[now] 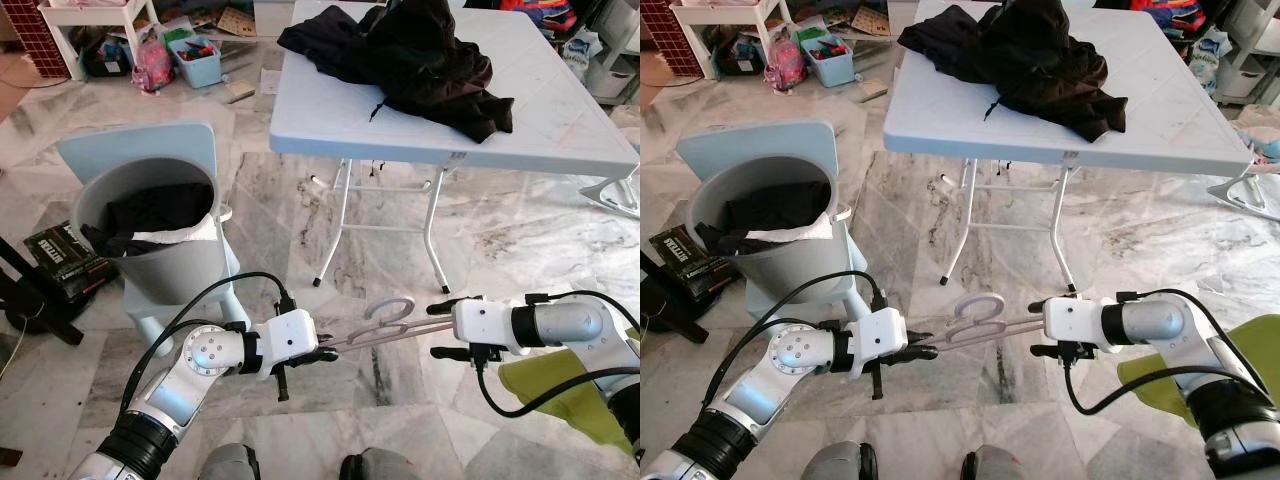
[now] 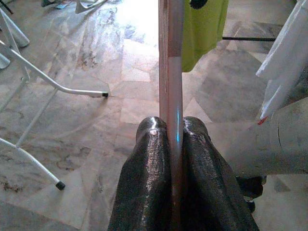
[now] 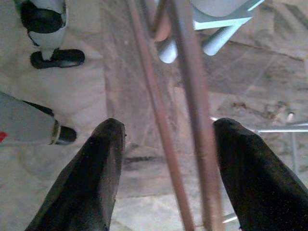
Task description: Hang hanger
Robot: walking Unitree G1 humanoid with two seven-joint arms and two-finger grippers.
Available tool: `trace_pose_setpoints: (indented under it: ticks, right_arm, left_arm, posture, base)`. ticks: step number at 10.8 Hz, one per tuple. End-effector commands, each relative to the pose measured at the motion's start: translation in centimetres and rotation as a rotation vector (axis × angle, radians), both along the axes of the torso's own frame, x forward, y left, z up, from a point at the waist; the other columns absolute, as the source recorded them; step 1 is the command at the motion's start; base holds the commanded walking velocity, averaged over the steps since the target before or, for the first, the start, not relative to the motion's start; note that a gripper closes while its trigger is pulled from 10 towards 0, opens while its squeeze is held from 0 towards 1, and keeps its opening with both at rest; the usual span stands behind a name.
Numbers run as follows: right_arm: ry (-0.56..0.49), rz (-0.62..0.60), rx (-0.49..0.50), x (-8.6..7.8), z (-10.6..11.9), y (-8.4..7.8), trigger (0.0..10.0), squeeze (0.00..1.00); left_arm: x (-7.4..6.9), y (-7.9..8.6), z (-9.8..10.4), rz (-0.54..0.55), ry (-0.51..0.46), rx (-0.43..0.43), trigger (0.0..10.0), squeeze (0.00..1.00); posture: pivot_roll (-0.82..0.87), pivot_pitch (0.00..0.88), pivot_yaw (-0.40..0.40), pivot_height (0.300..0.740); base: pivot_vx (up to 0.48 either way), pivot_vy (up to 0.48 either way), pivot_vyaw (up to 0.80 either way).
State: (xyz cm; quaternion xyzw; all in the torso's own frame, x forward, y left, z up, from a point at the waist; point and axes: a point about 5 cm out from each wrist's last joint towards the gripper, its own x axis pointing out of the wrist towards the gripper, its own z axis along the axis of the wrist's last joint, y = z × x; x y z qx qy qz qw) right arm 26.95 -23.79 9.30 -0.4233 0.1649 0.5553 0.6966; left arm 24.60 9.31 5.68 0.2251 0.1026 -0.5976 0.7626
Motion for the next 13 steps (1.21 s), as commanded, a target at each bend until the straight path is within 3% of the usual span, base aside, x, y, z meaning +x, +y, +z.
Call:
trace_pose_setpoints:
  ticks: [1, 5, 13]
  right_arm:
    - [-0.04, 0.013, -0.017, 0.5, 0.5, 0.2, 0.0, 0.0]
    - [-0.086, 0.043, -0.044, 0.9, 0.3, 0.7, 0.0, 0.0]
    - [-0.139, 0.066, -0.191, 1.4, -0.1, -1.1, 0.0, 0.0]
  left_arm:
    - [0.1, -0.3, 0.2, -0.025, -0.019, 0.006, 10.0, 0.0]
    - [0.2, -0.4, 0.1, -0.025, -0.024, 0.01, 10.0, 0.0]
    - [0.1, -0.3, -0.1, -0.041, -0.025, 0.024, 10.0, 0.0]
  posture:
    - [-0.08, 0.063, -0.026, 0.74]
    - [-0.08, 0.06, -0.028, 0.74]
    - [-0.08, 0.058, -0.024, 0.74]
  base:
    - [0.0, 0.0, 0.0]
    - [0.0, 0.0, 0.0]
    - [0.0, 0.0, 0.0]
